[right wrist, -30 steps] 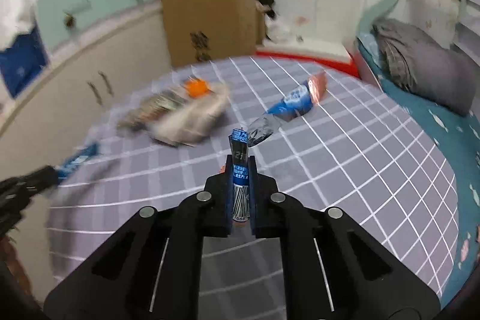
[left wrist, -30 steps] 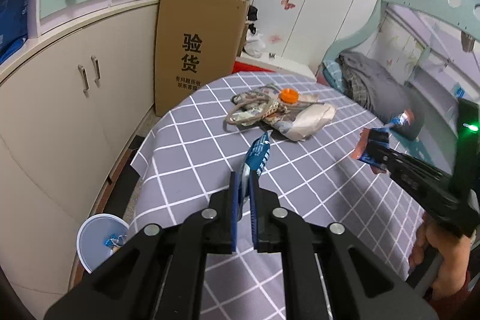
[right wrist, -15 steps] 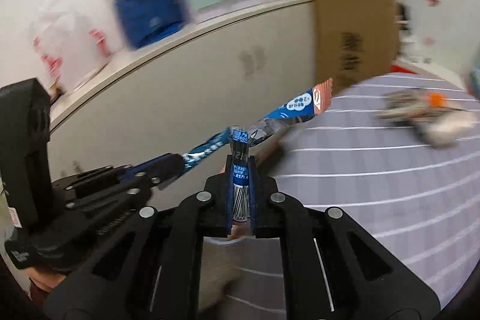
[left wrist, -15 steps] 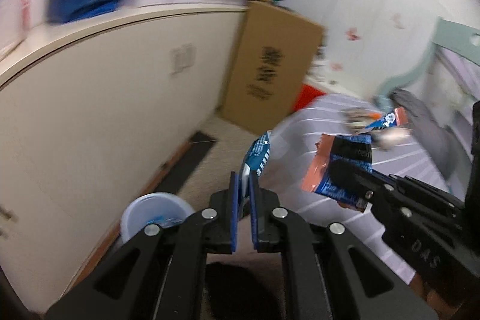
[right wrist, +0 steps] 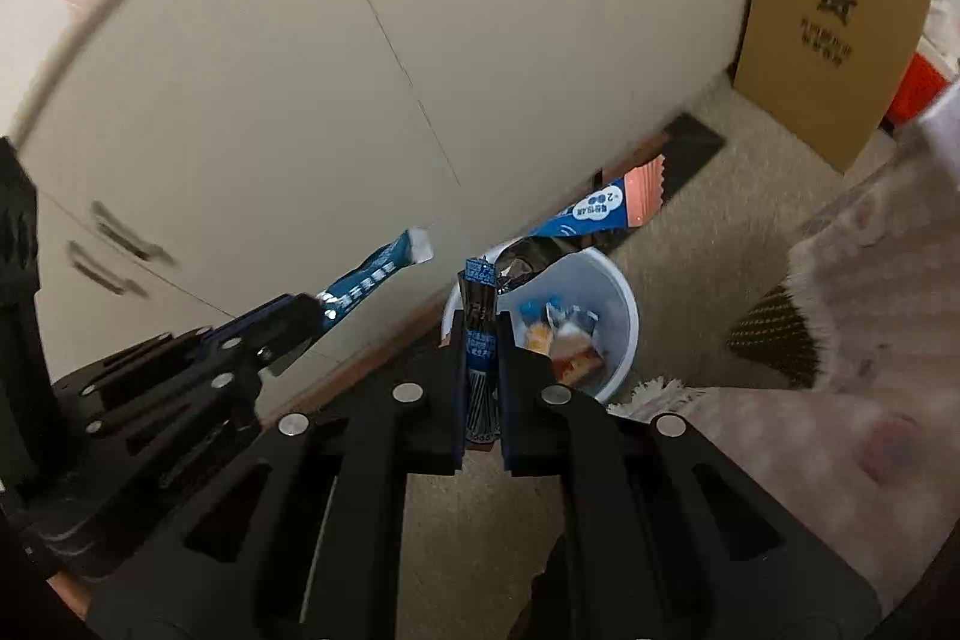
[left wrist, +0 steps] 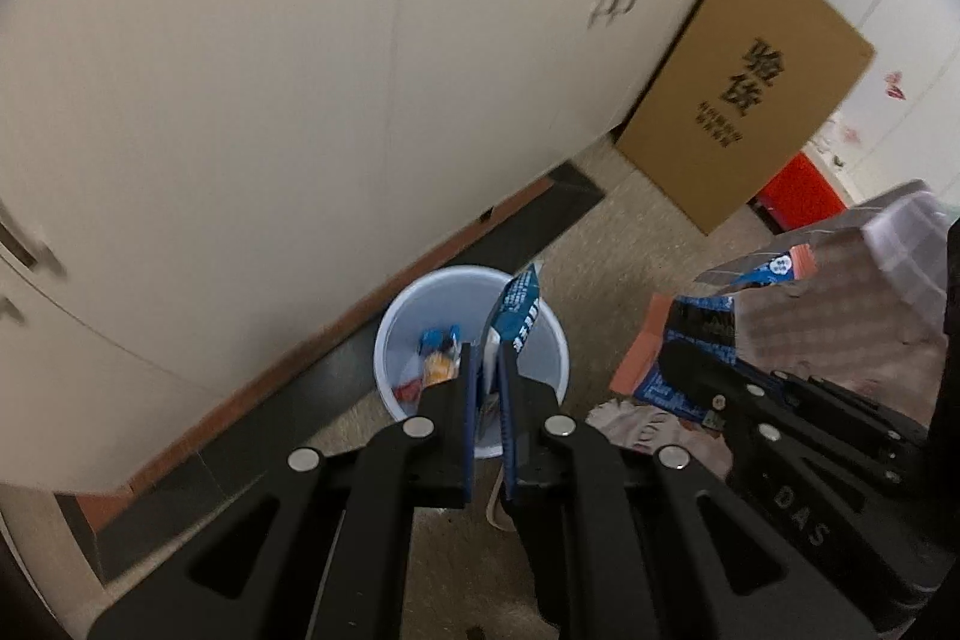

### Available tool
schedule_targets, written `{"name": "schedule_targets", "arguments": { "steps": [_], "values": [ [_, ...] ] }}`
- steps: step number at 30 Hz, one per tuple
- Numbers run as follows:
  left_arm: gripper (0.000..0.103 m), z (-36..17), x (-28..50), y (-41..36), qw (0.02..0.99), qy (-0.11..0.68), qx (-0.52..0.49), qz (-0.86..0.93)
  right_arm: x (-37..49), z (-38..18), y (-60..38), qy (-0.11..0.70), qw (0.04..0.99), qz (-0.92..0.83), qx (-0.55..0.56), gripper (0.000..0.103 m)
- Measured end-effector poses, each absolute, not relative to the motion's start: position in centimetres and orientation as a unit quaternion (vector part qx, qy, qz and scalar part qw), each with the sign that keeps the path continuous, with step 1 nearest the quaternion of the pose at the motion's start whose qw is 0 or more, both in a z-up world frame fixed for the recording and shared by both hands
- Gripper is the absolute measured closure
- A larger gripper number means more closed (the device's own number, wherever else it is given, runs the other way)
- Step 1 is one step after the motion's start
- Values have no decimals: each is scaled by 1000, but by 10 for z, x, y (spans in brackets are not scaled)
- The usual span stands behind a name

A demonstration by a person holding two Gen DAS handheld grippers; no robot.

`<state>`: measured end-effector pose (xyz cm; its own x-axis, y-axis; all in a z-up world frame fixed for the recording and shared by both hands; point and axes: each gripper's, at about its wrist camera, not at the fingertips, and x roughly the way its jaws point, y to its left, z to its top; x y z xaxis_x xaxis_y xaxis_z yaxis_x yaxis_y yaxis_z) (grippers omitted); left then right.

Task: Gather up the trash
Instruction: 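Carry both held items to the bin while the right tool drops the blue packet inside, then open the left tool to drop the blue-white strip into the bin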

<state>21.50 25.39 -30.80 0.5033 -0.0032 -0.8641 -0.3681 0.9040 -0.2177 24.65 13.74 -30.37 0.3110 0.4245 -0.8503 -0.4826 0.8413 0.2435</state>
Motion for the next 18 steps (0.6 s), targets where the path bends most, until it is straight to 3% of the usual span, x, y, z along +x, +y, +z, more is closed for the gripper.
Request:
{"name": "schedule_targets", "arguments": {
  "steps": [5, 7, 9, 14, 18],
  "values": [
    [96, -368, 235, 270, 813, 524, -215, 130, 268, -352, 160, 532, 800, 273, -49, 91],
    [96, -386, 240, 275, 801, 539, -223, 136, 275, -369, 161, 546, 793, 267, -38, 68],
    [96, -397, 243, 277, 794, 545, -231, 138, 284, -383, 156, 558, 787, 262, -12, 52],
    [96, -420, 246, 279, 782, 559, -237, 138, 291, -401, 154, 567, 784, 254, -2, 52],
    [96, -427, 252, 277, 776, 566, -239, 142, 293, -405, 155, 565, 782, 263, 4, 45]
  ]
}}
